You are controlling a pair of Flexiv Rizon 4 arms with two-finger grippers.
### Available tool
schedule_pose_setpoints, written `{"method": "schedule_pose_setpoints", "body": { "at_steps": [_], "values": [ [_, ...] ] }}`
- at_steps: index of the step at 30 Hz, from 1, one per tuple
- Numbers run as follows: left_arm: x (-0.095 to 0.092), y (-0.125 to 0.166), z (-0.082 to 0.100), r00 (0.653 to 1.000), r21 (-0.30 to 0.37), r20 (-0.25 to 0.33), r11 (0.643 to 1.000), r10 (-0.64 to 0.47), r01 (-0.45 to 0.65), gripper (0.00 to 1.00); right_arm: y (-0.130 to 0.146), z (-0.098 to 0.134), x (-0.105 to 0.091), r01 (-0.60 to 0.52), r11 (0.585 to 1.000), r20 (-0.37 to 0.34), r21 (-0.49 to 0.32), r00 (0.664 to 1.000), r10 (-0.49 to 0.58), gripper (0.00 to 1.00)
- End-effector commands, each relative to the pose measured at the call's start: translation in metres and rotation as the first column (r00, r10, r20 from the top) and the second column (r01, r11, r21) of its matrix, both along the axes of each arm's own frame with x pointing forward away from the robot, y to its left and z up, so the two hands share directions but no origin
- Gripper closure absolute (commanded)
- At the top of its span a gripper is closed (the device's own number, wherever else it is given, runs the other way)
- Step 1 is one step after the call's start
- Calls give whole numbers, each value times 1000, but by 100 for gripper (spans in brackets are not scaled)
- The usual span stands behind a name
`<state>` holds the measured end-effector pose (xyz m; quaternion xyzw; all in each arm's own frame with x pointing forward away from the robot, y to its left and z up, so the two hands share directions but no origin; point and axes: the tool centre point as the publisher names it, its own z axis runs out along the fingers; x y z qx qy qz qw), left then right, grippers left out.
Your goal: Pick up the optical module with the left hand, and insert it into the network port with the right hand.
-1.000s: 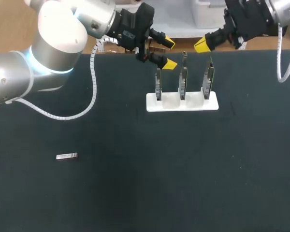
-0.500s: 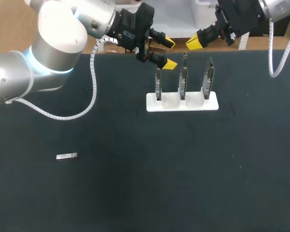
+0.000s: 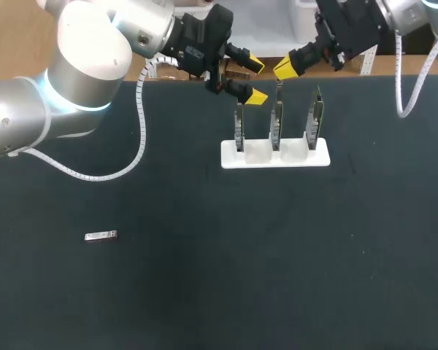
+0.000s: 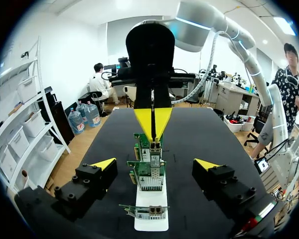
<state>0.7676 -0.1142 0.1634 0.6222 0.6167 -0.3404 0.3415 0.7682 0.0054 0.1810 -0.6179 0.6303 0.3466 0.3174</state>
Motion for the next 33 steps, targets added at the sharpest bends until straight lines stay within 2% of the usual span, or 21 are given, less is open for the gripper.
{"method": "schedule_pose_setpoints", "body": {
  "at_steps": [1, 33],
  "values": [
    [-1, 1, -1, 1000, -3, 3, 1000, 1, -1, 0, 1, -3, 1, 0, 1000, -5, -1, 1000, 0, 100],
    [-1, 1, -1, 1000, -3, 3, 1000, 1, -1, 0, 0, -29, -3, 18, 1000, -82, -11, 996, -19, 100]
  ]
}}
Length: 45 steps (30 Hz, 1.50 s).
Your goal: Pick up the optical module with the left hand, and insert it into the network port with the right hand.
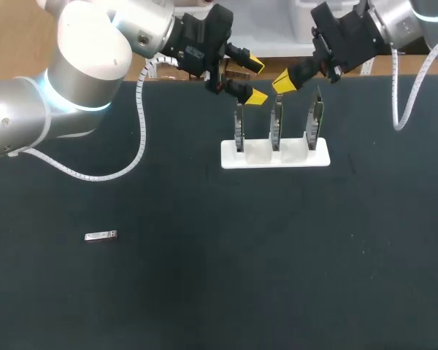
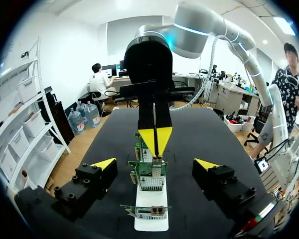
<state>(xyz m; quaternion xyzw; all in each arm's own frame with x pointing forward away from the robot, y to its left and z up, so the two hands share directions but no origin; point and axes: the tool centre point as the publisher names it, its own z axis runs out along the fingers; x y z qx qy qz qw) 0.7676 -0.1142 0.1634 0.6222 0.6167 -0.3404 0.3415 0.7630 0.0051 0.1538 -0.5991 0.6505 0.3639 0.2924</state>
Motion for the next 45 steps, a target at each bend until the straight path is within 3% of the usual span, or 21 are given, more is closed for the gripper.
{"method": "schedule_pose_setpoints", "body": {
  "at_steps": [1, 45],
  "values": [
    [-1, 1, -1, 1000, -3, 3, 1000, 1, -1, 0, 0, -2, 2, -2, 1000, -4, 0, 1000, 2, 100],
    [-1, 1, -1, 1000, -3, 3, 1000, 1, -1, 0, -1, -17, -2, -5, 1000, -48, -26, 999, 4, 100]
  ]
}}
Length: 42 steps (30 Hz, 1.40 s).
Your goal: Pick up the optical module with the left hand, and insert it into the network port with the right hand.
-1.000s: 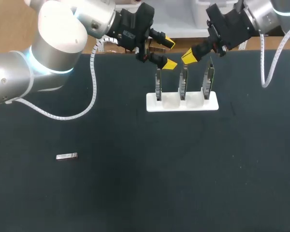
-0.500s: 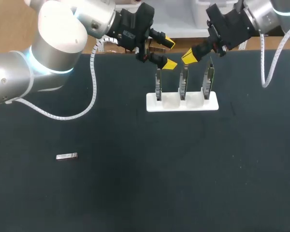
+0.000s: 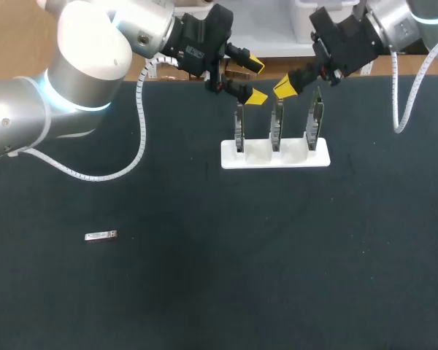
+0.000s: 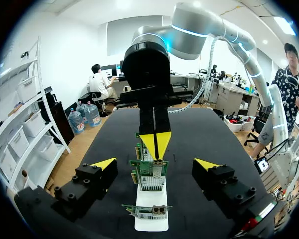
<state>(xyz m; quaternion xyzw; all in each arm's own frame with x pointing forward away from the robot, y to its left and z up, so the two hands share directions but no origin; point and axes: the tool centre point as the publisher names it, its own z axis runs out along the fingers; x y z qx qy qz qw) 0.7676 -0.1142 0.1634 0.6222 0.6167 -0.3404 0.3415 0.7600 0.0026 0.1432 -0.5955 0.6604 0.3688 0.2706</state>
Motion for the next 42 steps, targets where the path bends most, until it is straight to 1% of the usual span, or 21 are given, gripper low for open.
{"method": "schedule_pose_setpoints", "body": {
  "at_steps": [1, 11, 17, 24, 27, 28, 33, 39, 42],
  "values": [
    [-1, 1, -1, 1000, -3, 3, 1000, 1, -1, 0, 1, -7, 1, -2, 1000, -6, -1, 1000, 2, 100],
    [-1, 1, -1, 1000, -3, 3, 1000, 1, -1, 0, -1, -7, -1, 6, 1000, -9, 4, 1000, -6, 100],
    [-1, 1, -1, 1000, -3, 3, 1000, 1, -1, 0, -2, 1, 0, 14, 999, 6, 33, 1000, -14, 100],
    [-1, 1, -1, 1000, -3, 3, 1000, 1, -1, 0, -3, 18, 1, 10, 998, 46, 69, 999, -13, 100],
    [-1, 1, -1, 1000, -3, 3, 1000, 1, -1, 0, -10, 29, 1, 18, 995, 64, 103, 998, -24, 100],
    [-1, 1, -1, 1000, -3, 3, 1000, 1, -1, 0, -13, 32, 1, 22, 994, 74, 103, 997, -30, 100],
    [-1, 1, -1, 1000, -3, 3, 1000, 1, -1, 0, -33, 46, -5, 26, 991, 79, 132, 996, -37, 100],
    [-1, 1, -1, 1000, -3, 3, 1000, 1, -1, 0, -57, 46, -16, 38, 991, 64, 125, 997, -46, 100],
    [-1, 1, -1, 1000, -3, 3, 1000, 1, -1, 0, -64, 43, -22, 35, 992, 52, 121, 998, -42, 100]
  ]
}}
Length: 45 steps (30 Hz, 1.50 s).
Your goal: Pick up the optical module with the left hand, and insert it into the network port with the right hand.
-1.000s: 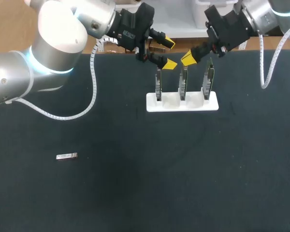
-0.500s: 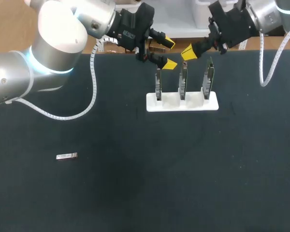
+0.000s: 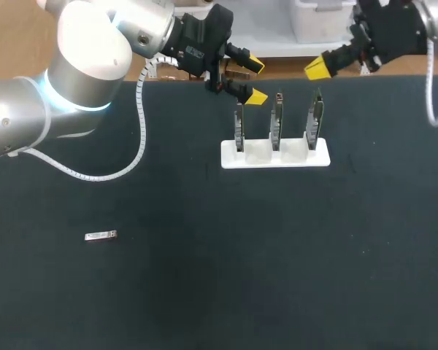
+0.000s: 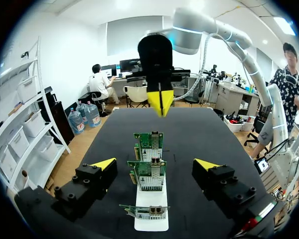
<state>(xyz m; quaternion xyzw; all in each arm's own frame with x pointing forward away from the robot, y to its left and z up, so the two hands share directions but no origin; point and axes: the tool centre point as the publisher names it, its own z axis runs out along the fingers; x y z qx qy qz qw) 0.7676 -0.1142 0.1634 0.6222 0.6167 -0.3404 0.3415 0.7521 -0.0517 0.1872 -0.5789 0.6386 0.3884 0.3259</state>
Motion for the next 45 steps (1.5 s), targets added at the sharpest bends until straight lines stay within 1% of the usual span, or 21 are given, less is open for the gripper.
{"method": "schedule_pose_setpoints", "body": {
  "at_steps": [1, 7, 13, 18, 27, 34, 45],
  "values": [
    [-1, 1, -1, 1000, -3, 3, 1000, 1, -1, 0, -12, -3, -15, 14, 1000, 1, 0, 1000, -14, 100],
    [-1, 1, -1, 1000, -3, 3, 1000, 1, -1, 0, -28, -12, -17, 23, 999, -12, -29, 1000, -23, 100],
    [-1, 1, -1, 1000, -3, 3, 1000, 1, -1, 0, -50, -16, -12, 50, 998, -22, -34, 998, -51, 100],
    [-1, 1, -1, 1000, -3, 3, 1000, 1, -1, 0, -59, -19, -6, 49, 998, -25, -39, 998, -50, 100],
    [-1, 1, -1, 1000, -3, 3, 1000, 1, -1, 0, -61, -20, 1, -6, 1000, -40, -29, 999, 5, 100],
    [-1, 1, -1, 1000, -3, 3, 1000, 1, -1, 0, -66, -21, 4, -18, 999, -44, -39, 999, 16, 100],
    [-1, 1, -1, 1000, -3, 3, 1000, 1, -1, 0, -65, -26, 3, -23, 998, -50, -55, 999, 20, 100]
  ]
}}
